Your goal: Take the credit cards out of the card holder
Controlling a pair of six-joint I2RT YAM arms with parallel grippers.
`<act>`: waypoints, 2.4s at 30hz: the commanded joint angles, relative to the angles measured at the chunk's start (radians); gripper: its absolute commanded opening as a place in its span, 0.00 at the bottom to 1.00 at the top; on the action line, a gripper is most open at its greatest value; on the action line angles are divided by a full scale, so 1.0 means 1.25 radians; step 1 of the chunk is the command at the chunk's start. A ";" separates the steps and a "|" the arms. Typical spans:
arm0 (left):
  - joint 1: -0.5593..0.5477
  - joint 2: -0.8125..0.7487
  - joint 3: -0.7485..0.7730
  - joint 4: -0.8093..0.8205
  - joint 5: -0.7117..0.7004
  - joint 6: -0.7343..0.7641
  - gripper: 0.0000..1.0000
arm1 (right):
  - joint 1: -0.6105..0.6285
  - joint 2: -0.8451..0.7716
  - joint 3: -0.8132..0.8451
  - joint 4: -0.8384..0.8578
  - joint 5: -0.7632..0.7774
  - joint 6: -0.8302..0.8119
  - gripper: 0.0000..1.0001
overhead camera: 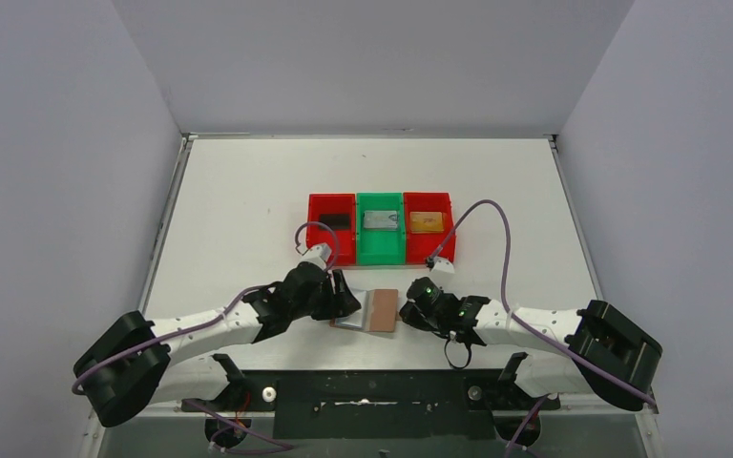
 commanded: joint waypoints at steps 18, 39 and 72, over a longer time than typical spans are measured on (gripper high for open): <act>-0.002 -0.030 0.011 -0.022 -0.039 -0.015 0.54 | -0.005 0.005 -0.002 0.013 0.032 0.010 0.07; -0.003 0.006 0.057 -0.028 -0.012 -0.007 0.53 | -0.004 0.012 0.009 0.013 0.027 0.009 0.07; -0.019 0.004 0.075 -0.064 -0.015 -0.008 0.58 | -0.004 0.001 0.020 -0.013 0.036 0.008 0.07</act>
